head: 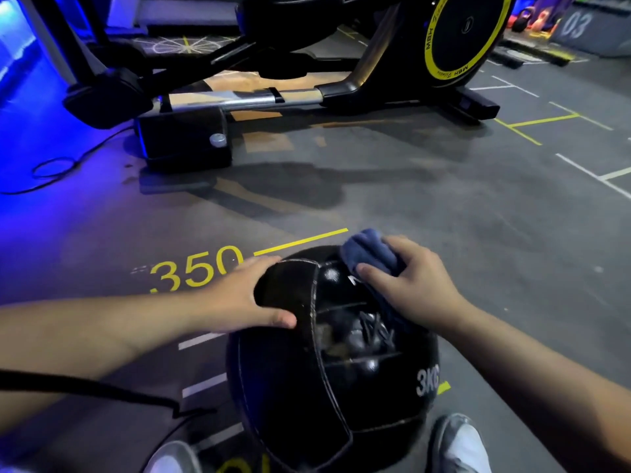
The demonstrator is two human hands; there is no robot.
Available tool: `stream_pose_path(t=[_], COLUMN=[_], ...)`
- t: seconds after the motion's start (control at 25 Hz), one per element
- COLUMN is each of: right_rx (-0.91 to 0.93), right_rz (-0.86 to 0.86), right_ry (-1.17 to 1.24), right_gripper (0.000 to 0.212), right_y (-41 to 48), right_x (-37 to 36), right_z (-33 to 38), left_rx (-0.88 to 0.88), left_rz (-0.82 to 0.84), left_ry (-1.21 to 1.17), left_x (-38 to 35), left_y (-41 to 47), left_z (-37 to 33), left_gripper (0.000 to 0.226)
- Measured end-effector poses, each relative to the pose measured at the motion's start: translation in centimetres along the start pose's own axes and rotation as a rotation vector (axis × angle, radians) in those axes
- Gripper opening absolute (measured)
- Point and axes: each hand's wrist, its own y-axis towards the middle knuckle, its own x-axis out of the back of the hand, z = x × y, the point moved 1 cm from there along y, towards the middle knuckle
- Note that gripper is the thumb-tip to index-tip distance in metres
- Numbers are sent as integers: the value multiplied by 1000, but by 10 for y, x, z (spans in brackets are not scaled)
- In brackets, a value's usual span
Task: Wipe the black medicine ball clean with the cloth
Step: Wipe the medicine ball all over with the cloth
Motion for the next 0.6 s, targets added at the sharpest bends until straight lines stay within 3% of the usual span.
stream_pose_path(t=[0.12,0.16,0.24,0.28,0.36,0.48,0.6], right_rx=[197,173,101,74,45,35,274], right_rz=[-121,-190,-272,-271,-242,-249,-227], right_ry=[-73,-88,-107,-116,-98,-84,-145], right_gripper=[20,22,26,32,42,42,45], right_y=[-4,-7,-18,-22,-21,-10,-17], right_x=[-5,-5,-9,-13,-24,-37,-51], right_z=[19,18,7,2,-3,10,24], left_rx=[191,234,110,-11,-129,7,108], left_rz=[-230,-338,-564,-585,-463,-479,-559], left_ry=[17,4,-39,-61,-43,119,267], left_x=[28,34,31,23,3,9,24], left_y=[14,16,9,3,-8,6,19], left_z=[21,21,6,-8,-36,-47,-35], left_gripper=[131,115,73,66,78,77,50])
